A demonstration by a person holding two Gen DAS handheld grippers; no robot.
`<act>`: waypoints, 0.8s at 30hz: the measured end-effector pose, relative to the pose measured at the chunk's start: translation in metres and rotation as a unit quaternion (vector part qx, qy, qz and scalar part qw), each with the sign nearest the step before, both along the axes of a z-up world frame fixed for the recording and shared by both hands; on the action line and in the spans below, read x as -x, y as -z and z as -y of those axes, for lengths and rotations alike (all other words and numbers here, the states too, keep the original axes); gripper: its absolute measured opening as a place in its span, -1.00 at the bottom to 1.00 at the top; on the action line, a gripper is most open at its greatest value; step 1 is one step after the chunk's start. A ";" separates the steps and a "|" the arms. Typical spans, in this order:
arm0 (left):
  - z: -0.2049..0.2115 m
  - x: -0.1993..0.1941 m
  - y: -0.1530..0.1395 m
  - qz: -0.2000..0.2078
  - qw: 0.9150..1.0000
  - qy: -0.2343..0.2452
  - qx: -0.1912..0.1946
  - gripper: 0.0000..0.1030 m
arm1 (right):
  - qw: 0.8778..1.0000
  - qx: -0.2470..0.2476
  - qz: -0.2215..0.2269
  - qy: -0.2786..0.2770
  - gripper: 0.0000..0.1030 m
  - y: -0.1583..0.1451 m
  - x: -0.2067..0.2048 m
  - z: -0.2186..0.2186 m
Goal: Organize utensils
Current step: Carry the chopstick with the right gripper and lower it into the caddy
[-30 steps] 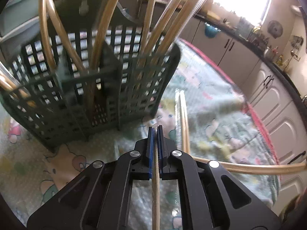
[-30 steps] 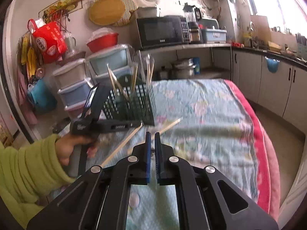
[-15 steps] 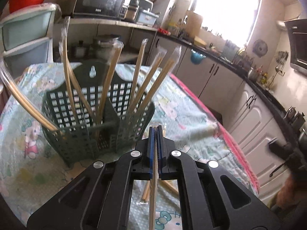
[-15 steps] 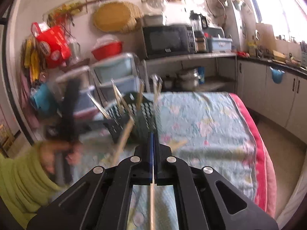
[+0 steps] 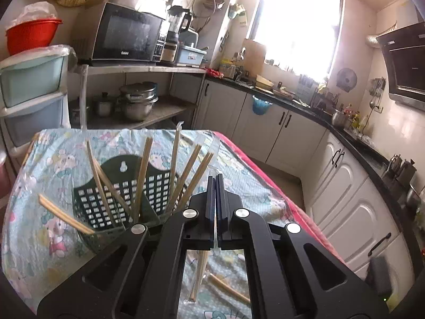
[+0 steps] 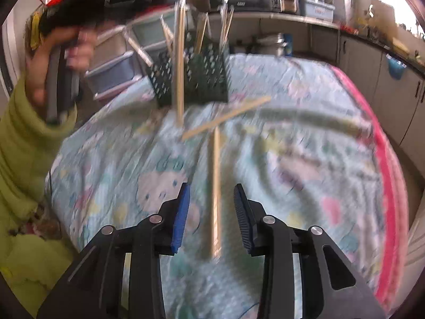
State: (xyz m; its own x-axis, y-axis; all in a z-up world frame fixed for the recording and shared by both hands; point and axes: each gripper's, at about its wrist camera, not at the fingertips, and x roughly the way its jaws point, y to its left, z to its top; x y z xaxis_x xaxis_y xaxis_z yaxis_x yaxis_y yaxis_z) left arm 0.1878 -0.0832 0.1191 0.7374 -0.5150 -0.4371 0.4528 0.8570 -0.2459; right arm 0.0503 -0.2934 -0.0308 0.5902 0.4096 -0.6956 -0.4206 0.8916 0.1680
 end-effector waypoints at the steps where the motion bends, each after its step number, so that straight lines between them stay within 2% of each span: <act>1: 0.000 0.000 -0.002 0.002 1.000 0.000 0.001 -1.00 | 1.000 0.004 -0.004 -0.001 -0.35 0.005 0.003 -0.002; 7: 0.004 0.003 -0.020 0.023 1.000 0.004 -0.001 -1.00 | 0.998 0.058 -0.035 0.001 -0.35 0.032 0.009 -0.007; 9: 0.004 0.004 -0.025 0.029 1.000 0.006 -0.002 -1.00 | 0.996 0.075 -0.039 0.002 -0.41 0.039 0.010 -0.007; 10: 0.004 0.004 -0.027 0.032 0.999 0.006 -0.001 -1.00 | 0.996 0.078 -0.038 0.001 -0.57 0.040 0.011 -0.007; 11: 0.003 0.005 -0.030 0.035 0.999 0.006 0.000 -1.00 | 0.996 0.081 -0.036 -0.001 -0.87 0.040 0.011 -0.007; 13: 0.001 0.003 -0.035 0.038 0.999 0.006 0.002 -1.00 | 0.996 0.079 -0.030 -0.007 -0.89 0.035 0.011 -0.006; 16: -0.001 0.003 -0.042 0.047 0.999 0.004 0.002 -1.00 | 0.998 0.060 -0.006 -0.002 -0.89 0.016 0.012 0.001; 24: -0.015 -0.004 -0.065 0.068 0.997 -0.016 0.011 -1.00 | 0.994 -0.027 0.102 -0.008 -0.89 -0.081 -0.009 0.007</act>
State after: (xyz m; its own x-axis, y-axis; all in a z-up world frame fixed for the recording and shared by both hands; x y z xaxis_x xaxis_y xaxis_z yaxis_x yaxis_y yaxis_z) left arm 0.1917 -0.0683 0.1839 0.8059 -0.4984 -0.3197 0.4555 0.8668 -0.2031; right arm 0.0589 -0.3004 0.0500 0.7101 0.4541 -0.5381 -0.4652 0.8763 0.1256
